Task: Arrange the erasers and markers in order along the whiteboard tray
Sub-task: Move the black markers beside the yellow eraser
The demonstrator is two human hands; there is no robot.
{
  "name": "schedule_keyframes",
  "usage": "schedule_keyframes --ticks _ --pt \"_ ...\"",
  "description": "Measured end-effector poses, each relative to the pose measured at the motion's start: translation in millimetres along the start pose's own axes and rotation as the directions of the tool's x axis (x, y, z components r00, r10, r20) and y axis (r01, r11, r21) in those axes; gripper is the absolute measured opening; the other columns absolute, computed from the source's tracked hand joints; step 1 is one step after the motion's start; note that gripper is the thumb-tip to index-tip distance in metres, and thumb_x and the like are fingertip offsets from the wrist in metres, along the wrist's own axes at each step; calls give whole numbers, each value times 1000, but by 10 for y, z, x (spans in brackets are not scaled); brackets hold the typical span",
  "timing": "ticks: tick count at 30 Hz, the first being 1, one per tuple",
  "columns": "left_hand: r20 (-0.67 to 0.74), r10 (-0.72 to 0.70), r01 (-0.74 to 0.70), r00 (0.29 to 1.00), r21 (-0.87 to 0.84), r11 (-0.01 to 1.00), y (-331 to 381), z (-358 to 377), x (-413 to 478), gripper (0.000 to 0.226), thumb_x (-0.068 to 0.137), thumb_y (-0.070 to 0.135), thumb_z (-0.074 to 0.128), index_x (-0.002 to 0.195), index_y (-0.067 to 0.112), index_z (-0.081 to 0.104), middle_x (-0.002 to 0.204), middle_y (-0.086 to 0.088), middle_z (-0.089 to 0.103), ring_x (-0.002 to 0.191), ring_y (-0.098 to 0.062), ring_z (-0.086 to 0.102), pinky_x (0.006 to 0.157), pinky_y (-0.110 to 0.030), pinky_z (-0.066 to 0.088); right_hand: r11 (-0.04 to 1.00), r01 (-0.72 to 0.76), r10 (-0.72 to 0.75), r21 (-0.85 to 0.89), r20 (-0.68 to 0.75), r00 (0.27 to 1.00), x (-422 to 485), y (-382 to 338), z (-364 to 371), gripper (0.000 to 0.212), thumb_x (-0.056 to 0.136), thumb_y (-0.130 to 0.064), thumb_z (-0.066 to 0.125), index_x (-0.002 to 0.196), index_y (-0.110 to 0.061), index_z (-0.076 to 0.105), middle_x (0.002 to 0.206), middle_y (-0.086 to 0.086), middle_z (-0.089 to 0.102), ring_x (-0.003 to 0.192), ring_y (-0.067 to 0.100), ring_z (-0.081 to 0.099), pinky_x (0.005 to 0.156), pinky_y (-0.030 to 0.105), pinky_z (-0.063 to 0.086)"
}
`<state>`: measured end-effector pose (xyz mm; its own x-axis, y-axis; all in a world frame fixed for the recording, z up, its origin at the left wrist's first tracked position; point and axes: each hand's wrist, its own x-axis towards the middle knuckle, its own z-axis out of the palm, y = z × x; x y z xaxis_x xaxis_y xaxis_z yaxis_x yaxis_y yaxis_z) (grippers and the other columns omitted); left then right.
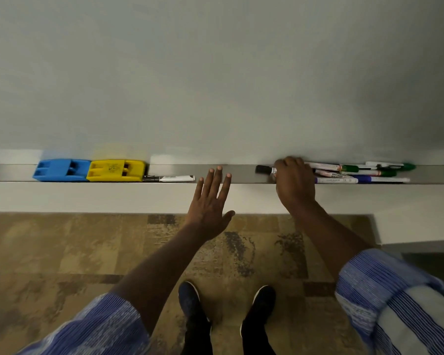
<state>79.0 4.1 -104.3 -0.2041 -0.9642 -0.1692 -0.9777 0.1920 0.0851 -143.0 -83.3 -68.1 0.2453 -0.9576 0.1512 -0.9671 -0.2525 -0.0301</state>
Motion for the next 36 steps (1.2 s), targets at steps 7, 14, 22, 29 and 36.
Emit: schedule_keyframes --ticks 7,14,22,29,36 --pt "-44 -53 50 998 -61 997 -183 7 -203 91 99 58 40 159 16 -15 165 -13 -23 152 -31 -22 126 -50 0 980 96 -71 172 -146 987 41 -321 -60 10 87 -5 64 95 -9 68 87 10 65 78 31 60 61 36 47" --pt "-70 -307 303 949 -59 951 -660 67 -567 93 98 62 37 159 14 -14 164 -15 -26 153 -32 -20 126 -50 0 894 310 -265 322 -177 948 284 -1251 -203 16 93 -14 62 108 -12 69 98 8 67 84 29 63 65 38 55" --pt "-57 -335 331 940 -73 941 -1034 143 -761 91 99 62 36 158 14 -16 164 -13 -26 153 -30 -20 125 -46 -5 870 367 -351 329 -109 930 398 -1970 -102 16 90 -13 64 104 -12 71 94 7 68 81 30 65 62 38 56" --pt "-65 -322 315 944 -105 943 -1052 128 -774 88 99 60 34 159 14 -13 165 -13 -25 153 -29 -21 126 -47 -3 879 398 -414 263 7 910 436 -2235 40 21 74 0 75 93 -9 74 81 10 67 69 35 65 57 36 52" --pt "-57 -298 291 953 -112 950 -1078 112 -789 87 101 60 28 158 13 -17 164 -13 -27 152 -27 -23 126 -47 -2 883 391 -414 261 39 909 423 -2354 93 33 81 5 58 109 -7 71 95 16 66 84 39 63 66 40 51"
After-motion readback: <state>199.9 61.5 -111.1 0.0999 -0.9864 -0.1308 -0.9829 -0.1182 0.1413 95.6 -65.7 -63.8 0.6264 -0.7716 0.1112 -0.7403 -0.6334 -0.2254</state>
